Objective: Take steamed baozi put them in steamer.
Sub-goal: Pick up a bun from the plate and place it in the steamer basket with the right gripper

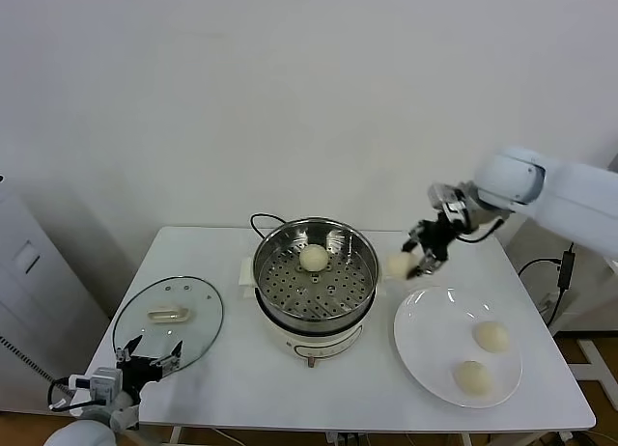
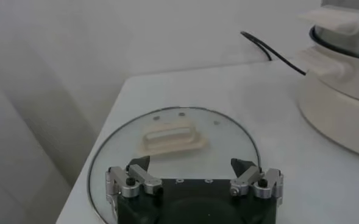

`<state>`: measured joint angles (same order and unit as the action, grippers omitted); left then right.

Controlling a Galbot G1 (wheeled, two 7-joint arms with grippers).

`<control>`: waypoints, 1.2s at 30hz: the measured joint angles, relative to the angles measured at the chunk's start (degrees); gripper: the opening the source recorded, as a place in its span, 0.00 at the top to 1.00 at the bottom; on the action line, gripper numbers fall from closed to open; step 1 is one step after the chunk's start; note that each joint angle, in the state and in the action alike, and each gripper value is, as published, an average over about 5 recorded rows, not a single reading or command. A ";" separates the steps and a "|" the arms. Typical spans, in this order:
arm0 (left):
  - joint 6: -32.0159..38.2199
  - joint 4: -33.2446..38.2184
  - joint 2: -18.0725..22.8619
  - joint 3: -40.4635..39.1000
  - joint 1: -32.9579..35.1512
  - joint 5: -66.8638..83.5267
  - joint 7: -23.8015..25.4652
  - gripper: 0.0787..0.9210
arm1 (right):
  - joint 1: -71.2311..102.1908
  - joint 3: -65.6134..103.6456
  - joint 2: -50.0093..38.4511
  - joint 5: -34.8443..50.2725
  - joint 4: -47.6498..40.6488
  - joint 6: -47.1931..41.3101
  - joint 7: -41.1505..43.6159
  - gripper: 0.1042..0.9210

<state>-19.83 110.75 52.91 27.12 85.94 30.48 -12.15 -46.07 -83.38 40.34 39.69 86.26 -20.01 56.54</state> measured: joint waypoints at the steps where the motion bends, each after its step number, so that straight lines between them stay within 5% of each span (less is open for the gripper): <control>1: -0.05 0.00 0.02 -0.09 -0.10 -0.01 -0.01 0.12 | 0.02 0.23 0.81 0.96 -0.05 -0.52 -0.74 0.53; 36: 0.13 -1.56 0.11 -0.69 -1.71 0.14 -0.09 0.12 | 15.12 5.22 25.00 8.06 -10.39 -8.81 -17.21 0.53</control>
<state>-19.71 109.18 53.01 26.42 84.23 30.62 -12.24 -30.95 -78.17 65.34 47.75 75.87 -28.82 39.33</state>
